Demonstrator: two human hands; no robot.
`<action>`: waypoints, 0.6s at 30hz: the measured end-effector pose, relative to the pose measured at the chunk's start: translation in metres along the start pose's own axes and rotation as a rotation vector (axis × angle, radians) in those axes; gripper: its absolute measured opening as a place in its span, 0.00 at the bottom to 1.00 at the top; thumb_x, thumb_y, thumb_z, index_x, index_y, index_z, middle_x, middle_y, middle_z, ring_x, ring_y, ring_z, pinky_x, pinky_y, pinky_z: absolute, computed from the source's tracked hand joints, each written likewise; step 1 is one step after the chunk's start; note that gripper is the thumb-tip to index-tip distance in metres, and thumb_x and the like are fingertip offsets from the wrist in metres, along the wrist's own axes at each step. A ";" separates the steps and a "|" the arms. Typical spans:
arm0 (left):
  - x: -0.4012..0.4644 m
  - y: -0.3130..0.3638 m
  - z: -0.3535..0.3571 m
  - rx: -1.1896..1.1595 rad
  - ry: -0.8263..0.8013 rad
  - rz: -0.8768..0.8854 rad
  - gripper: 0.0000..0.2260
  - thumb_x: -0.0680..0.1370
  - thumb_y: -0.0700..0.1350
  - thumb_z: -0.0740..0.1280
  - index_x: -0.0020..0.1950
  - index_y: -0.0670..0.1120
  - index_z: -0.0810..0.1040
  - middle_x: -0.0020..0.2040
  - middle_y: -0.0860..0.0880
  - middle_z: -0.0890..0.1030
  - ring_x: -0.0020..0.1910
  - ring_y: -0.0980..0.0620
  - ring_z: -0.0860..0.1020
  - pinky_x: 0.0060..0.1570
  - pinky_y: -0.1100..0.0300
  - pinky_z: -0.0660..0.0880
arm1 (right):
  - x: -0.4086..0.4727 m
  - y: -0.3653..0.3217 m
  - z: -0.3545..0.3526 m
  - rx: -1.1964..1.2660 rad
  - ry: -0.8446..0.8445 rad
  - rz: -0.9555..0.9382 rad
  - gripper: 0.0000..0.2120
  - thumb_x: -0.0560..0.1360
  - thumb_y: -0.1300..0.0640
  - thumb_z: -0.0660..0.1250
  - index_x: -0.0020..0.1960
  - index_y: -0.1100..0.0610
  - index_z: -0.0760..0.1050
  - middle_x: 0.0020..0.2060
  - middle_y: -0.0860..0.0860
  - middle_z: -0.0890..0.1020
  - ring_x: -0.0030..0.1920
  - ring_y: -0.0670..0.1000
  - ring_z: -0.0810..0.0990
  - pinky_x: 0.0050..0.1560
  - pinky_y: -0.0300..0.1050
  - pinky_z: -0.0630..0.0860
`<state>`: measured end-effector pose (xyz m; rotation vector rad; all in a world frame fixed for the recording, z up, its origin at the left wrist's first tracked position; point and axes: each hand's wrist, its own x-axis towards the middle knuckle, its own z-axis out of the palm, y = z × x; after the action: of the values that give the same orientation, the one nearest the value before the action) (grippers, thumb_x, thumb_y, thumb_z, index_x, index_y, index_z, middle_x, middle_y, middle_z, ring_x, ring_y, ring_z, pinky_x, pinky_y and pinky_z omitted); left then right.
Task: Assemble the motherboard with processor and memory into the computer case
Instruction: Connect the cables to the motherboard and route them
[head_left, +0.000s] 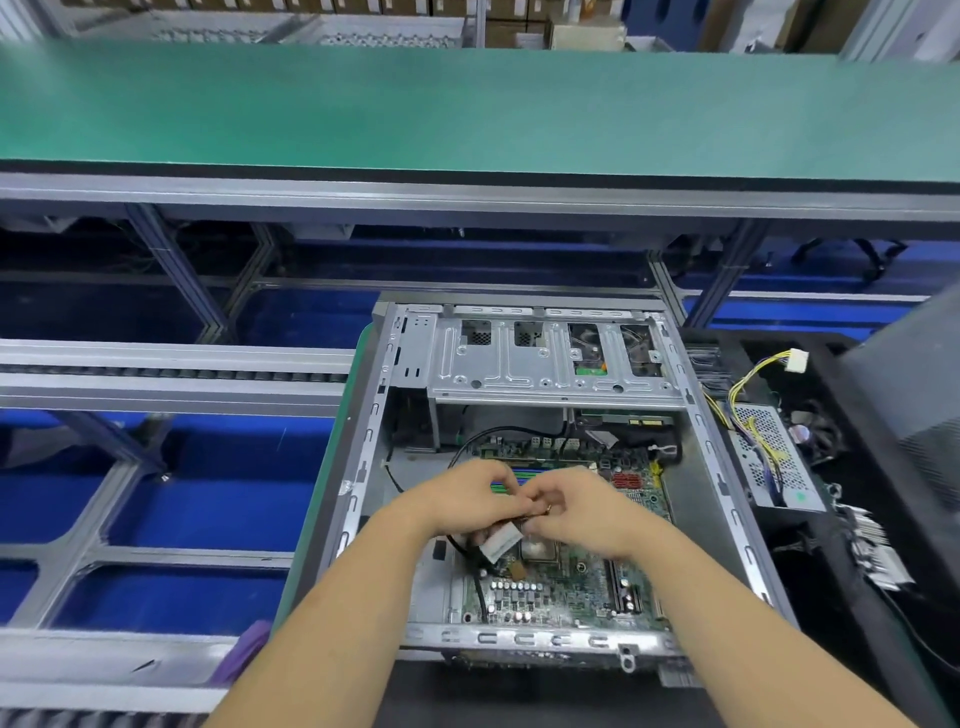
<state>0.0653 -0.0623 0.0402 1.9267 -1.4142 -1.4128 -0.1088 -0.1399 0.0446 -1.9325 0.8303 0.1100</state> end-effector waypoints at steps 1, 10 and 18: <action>0.001 -0.003 0.000 0.107 0.031 0.003 0.09 0.78 0.53 0.67 0.48 0.48 0.79 0.33 0.51 0.78 0.28 0.54 0.73 0.31 0.62 0.70 | 0.000 0.003 -0.002 -0.032 -0.009 0.017 0.09 0.76 0.62 0.73 0.55 0.54 0.82 0.39 0.45 0.82 0.28 0.35 0.75 0.32 0.29 0.70; 0.002 -0.021 -0.015 0.687 0.200 -0.166 0.15 0.80 0.58 0.64 0.43 0.47 0.74 0.39 0.49 0.78 0.41 0.48 0.77 0.37 0.56 0.71 | -0.003 0.013 -0.006 -0.295 -0.030 0.059 0.04 0.74 0.59 0.76 0.47 0.52 0.82 0.43 0.43 0.81 0.41 0.41 0.79 0.41 0.31 0.75; 0.014 0.003 -0.010 0.509 0.002 0.062 0.08 0.80 0.50 0.63 0.46 0.49 0.79 0.46 0.50 0.81 0.44 0.50 0.78 0.42 0.56 0.74 | 0.003 0.010 0.002 -0.189 0.032 0.071 0.04 0.77 0.55 0.74 0.46 0.46 0.82 0.29 0.40 0.82 0.30 0.38 0.79 0.33 0.31 0.73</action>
<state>0.0724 -0.0778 0.0394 2.1435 -1.9585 -1.0922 -0.1121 -0.1425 0.0350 -2.0862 0.9379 0.2068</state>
